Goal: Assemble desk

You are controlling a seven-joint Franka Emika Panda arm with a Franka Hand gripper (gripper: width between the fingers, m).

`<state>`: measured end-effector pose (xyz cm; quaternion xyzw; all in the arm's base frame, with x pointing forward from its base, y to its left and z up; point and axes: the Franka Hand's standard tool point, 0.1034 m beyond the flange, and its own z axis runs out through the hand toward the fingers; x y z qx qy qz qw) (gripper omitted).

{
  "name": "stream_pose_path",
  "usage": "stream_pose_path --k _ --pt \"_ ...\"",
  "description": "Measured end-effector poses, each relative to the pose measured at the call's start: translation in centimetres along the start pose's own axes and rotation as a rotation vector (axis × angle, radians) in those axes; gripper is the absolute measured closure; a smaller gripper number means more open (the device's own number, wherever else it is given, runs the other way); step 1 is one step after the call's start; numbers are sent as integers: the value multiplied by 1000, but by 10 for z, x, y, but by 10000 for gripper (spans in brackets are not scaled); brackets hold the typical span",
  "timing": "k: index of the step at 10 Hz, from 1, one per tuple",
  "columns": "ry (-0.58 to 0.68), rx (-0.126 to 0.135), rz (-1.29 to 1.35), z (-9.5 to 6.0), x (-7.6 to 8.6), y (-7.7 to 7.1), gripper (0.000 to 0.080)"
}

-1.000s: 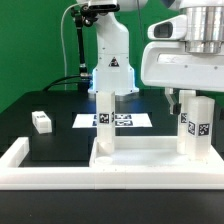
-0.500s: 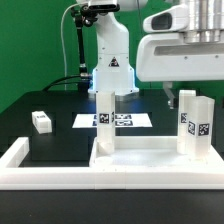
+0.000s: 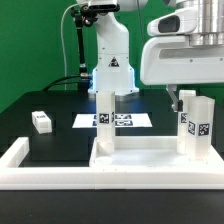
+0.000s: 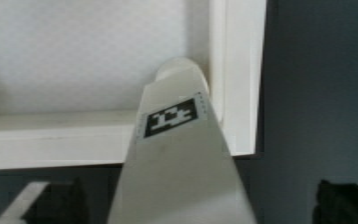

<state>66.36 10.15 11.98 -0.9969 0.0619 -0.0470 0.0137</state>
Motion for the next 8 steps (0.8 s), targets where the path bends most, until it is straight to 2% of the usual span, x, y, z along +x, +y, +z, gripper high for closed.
stream_pose_path --k 2,4,6,8 --pt "0 -1 164 0 0 0 513" --pt "0 -3 288 0 0 2 509" --pt "15 -10 659 1 -1 3 509" --pt "26 13 1021 2 -3 4 509"
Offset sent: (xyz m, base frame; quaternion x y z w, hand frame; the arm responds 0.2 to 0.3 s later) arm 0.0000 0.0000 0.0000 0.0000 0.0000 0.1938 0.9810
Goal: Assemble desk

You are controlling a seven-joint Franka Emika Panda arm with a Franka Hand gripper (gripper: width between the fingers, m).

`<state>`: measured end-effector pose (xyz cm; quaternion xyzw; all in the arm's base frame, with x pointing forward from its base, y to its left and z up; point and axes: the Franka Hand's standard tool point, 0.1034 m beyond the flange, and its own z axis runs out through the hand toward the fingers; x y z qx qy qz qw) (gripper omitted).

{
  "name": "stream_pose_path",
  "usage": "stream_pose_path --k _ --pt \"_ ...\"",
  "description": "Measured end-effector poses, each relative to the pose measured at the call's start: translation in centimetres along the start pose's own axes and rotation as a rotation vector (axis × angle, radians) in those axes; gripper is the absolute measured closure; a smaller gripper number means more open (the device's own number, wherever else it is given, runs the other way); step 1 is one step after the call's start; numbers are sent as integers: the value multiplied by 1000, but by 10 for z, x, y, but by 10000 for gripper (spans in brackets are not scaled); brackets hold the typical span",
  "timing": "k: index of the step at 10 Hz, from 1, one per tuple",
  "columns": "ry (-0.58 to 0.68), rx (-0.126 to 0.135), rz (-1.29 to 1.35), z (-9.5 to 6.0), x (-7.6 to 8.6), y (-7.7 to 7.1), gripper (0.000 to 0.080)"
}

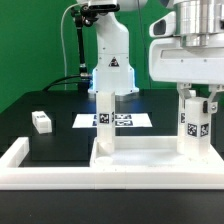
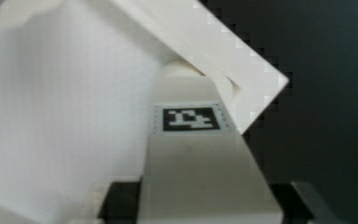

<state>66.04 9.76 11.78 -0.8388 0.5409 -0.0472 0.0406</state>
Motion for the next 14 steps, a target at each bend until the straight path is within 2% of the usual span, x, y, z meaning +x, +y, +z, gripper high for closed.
stream_pose_path --k 1,2,4,5,6,7,8,9,10,13,14 --pt "-2 10 222 1 -6 0 509" --pt "-14 39 365 1 -10 -1 509" --pt "-41 54 468 1 -9 -1 505" --pt "-43 53 492 1 -9 -1 505" --pt "-33 55 360 1 -7 0 505" --pt "-25 59 137 1 -4 0 299" --pt "4 100 -100 1 5 -2 196" --pt "9 100 -265 4 9 1 196" --pt "15 97 -321 3 9 0 159" --pt "28 94 -569 4 9 0 151" --pt "13 68 -811 8 7 -1 151"
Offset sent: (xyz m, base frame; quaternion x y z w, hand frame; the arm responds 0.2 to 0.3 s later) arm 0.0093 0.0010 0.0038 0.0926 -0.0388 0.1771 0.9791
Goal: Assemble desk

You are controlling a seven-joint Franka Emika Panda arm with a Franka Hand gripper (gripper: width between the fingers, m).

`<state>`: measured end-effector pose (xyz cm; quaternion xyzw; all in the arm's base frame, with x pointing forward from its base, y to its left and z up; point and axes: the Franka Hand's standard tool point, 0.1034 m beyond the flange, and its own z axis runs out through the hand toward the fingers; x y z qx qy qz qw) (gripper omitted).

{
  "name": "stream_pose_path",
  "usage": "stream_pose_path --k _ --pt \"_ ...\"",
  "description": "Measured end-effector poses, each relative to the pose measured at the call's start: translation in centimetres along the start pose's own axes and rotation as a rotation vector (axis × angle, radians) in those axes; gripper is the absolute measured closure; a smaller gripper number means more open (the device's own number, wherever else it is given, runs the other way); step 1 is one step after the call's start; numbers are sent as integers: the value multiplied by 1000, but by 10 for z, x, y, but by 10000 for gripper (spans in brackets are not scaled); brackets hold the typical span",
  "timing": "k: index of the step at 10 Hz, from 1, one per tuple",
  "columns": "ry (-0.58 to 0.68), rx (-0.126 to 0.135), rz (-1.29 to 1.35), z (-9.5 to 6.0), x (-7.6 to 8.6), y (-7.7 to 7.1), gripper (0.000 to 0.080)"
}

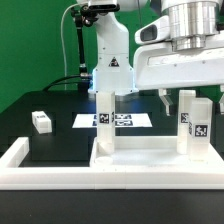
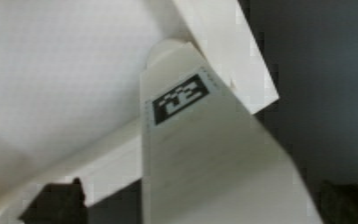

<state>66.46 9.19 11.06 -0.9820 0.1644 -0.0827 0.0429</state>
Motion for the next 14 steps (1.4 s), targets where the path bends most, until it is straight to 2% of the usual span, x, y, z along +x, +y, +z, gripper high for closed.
stream_pose_path --k 1,3,4,5,6,7,9,11,12,13,14 --pt "-57 6 -185 6 -4 -7 151" --pt "-42 8 -94 6 0 -7 151" --pt "-42 7 -84 6 0 -6 273" --pt "-42 7 -39 6 0 -6 432" --pt "-43 -2 53 7 1 -3 432" --pt "-43 -6 138 7 1 -1 505" --pt "-17 -7 357 8 3 4 505" --pt "-37 -30 712 8 -1 4 505" --pt "-47 -21 969 8 -4 1 505" --pt "-68 5 1117 8 -4 6 505" --pt "-87 24 1151 9 -3 11 505"
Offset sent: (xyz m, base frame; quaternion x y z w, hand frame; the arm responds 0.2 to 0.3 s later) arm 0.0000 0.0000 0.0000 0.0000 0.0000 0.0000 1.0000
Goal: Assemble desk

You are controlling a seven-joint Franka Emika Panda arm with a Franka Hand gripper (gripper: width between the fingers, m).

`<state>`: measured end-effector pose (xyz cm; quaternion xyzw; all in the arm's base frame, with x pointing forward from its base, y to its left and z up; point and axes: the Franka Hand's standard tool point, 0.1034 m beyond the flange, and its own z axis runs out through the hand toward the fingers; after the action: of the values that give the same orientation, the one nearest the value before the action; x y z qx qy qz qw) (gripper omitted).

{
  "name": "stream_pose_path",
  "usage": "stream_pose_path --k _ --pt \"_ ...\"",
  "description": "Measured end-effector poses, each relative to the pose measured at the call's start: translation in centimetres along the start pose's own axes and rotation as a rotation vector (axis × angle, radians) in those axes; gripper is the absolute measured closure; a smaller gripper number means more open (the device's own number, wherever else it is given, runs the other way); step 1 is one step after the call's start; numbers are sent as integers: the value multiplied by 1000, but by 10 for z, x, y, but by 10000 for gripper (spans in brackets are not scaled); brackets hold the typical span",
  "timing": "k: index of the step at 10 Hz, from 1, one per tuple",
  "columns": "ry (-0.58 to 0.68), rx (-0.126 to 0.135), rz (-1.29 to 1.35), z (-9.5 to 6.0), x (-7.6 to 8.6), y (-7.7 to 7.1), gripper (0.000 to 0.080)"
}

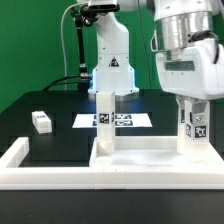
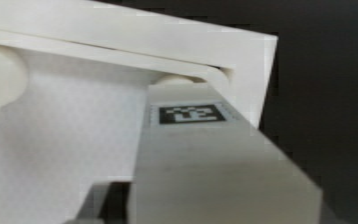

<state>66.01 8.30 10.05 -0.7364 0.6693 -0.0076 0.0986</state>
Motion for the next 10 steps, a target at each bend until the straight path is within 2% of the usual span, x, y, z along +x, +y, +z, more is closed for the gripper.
stream_pose_path --k 2,3,4,5,6,7,10 --pt "-16 -9 106 0 2 0 505" --pt "-15 -9 89 0 1 0 435" --pt "-11 -1 7 -1 0 -2 435" --pt "1 34 -156 -4 -8 -8 252" --pt "12 79 -396 -4 -11 -12 252" --pt "7 81 -545 -4 -12 -12 171" --pt "18 76 -685 -3 -9 -12 151"
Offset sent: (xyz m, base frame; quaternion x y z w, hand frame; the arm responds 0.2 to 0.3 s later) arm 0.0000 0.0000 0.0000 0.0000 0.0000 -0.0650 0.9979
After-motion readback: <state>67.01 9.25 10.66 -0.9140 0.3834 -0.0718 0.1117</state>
